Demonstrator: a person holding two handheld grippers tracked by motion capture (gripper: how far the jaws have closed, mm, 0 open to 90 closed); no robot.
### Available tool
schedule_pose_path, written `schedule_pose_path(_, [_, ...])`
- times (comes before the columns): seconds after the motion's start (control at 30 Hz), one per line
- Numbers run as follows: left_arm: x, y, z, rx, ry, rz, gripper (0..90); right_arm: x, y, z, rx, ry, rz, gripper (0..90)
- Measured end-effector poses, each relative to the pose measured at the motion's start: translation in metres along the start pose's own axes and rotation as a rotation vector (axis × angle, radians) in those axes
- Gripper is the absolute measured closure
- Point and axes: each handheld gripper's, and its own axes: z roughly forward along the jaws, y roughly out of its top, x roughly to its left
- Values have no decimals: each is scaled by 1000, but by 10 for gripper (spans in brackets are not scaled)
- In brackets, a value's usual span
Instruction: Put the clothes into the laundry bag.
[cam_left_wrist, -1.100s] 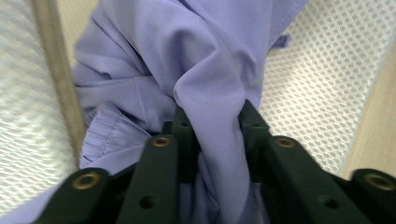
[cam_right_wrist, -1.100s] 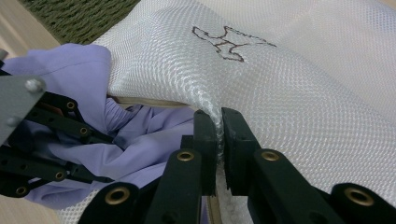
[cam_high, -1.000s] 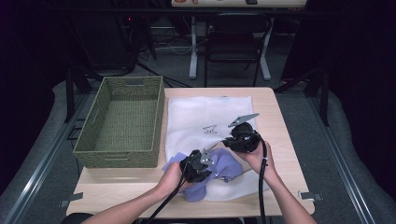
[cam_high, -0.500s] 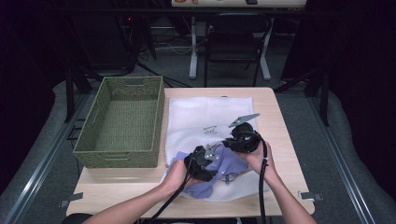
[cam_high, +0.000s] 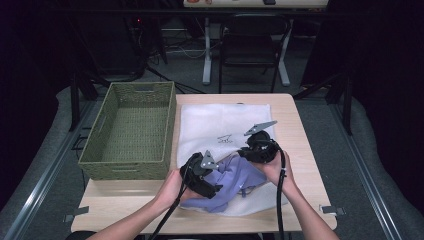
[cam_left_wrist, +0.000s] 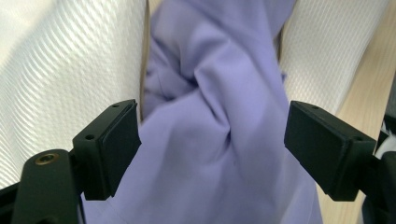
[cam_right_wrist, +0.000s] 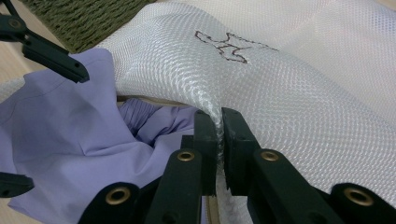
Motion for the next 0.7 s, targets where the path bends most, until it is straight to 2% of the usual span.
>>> schedule_pose_path(0.17, [-1,-8,26,76,-45,-4,222,0,-2,0,6,0,3,855])
schedule_pose_path(0.23, [-2,-12,36,97,-41,-11,293,0,-2,1,8,1,-2,855])
schedule_pose_path(0.3, [-2,-15,43,105,-20,-15,370,1,-2,1,8,2,-4,855])
schedule_pose_path(0.4, [0,-19,48,91,-5,-17,511,1,-1,2,10,2,-3,856])
schedule_pose_path(0.47, [3,-21,50,61,-1,-22,603,2,-1,2,11,2,-4,856])
schedule_pose_path(0.53, [4,-21,51,48,-14,-27,682,3,-1,1,10,4,-6,856])
schedule_pose_path(0.6, [2,-19,50,11,6,-13,769,3,0,0,6,5,-5,856])
schedule_pose_path(0.7, [4,-10,45,-55,33,-13,808,3,2,-3,-11,6,0,856])
